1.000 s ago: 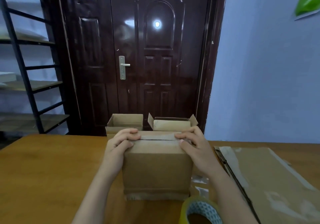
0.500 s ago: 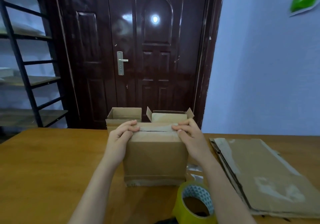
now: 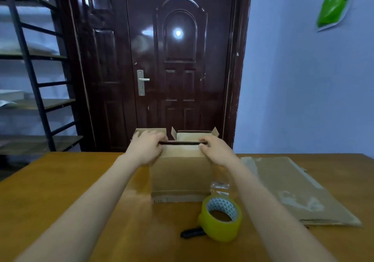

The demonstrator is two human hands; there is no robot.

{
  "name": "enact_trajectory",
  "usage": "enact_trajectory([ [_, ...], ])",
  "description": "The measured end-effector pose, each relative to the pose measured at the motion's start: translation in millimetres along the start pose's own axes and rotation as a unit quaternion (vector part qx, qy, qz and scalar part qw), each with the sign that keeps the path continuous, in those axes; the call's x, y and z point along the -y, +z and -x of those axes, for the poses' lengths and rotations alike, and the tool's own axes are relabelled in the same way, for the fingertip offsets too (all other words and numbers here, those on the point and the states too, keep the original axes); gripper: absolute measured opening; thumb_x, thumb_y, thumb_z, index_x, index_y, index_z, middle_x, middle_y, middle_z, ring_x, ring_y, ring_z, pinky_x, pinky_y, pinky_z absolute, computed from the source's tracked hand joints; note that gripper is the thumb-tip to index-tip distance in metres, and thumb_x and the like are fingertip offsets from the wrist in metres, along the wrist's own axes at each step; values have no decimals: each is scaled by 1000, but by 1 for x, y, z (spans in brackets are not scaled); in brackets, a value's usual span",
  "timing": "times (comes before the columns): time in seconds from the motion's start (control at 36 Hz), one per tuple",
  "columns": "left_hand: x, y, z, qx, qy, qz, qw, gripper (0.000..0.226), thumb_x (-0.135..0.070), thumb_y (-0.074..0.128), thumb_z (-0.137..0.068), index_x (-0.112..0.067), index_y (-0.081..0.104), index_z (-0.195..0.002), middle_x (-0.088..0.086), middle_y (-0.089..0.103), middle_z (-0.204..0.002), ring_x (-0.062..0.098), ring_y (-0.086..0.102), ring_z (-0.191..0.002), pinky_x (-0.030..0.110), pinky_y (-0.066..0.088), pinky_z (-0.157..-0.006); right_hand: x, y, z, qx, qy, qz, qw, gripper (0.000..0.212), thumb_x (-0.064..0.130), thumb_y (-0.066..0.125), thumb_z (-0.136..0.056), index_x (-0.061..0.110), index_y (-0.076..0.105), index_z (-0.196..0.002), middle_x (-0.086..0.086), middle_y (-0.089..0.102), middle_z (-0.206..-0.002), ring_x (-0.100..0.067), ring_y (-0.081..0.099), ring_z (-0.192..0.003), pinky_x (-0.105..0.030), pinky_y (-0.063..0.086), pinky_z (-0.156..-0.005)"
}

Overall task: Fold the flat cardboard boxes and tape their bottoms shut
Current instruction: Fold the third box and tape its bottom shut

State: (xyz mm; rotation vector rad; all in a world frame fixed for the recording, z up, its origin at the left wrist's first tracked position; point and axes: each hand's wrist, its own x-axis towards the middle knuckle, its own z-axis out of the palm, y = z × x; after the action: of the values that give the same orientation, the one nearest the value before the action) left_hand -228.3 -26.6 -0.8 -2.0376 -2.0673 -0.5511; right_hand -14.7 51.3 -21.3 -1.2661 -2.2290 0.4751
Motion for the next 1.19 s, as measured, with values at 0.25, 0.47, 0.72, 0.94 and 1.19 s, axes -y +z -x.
enact_trajectory([
  [0.25, -28, -5, 28, -238, 85, 22, 967, 28, -3, 51, -85, -9, 62, -111, 6, 65, -105, 26, 57, -98, 39, 46, -78, -3, -15, 18, -103, -6, -67, 992, 43, 30, 41, -98, 16, 44, -139, -1, 38, -142, -18, 39, -129, -31, 34, -101],
  [0.47, -59, 52, 97, -64, 70, 122, 988, 21, -38, 46, -96, -20, 55, -90, -7, 57, -81, 10, 53, -73, 16, 40, -55, -30, -1, 75, -251, 14, -63, 966, 22, 17, 44, -96, 11, 64, -90, 1, 57, -91, -9, 50, -79, -15, 36, -61],
  [0.72, -75, 116, 125, 115, 11, 213, 970, 38, -54, 61, -84, -19, 57, -99, -4, 58, -100, 14, 53, -91, 28, 43, -71, -60, 35, 116, -37, 50, -63, 996, 21, 23, 49, -95, 15, 66, -86, -3, 62, -97, -18, 57, -91, -30, 45, -77],
  [0.94, -81, 115, 125, 123, 32, 281, 951, 15, -18, 55, -94, -17, 55, -80, -1, 59, -80, 11, 52, -76, 25, 42, -70, -63, 30, 131, 99, 34, -69, 992, 27, 43, 52, -93, 24, 69, -84, -1, 54, -103, -15, 36, -108, -34, 35, -89],
  [1.19, -91, 105, 114, 108, -11, 370, 923, 21, -10, 55, -92, -19, 57, -73, 5, 61, -81, 16, 54, -78, 30, 44, -75, -64, 21, 131, 96, 54, -123, 986, 23, 45, 49, -94, 27, 63, -94, -1, 46, -105, -18, 35, -113, -33, 31, -98],
])
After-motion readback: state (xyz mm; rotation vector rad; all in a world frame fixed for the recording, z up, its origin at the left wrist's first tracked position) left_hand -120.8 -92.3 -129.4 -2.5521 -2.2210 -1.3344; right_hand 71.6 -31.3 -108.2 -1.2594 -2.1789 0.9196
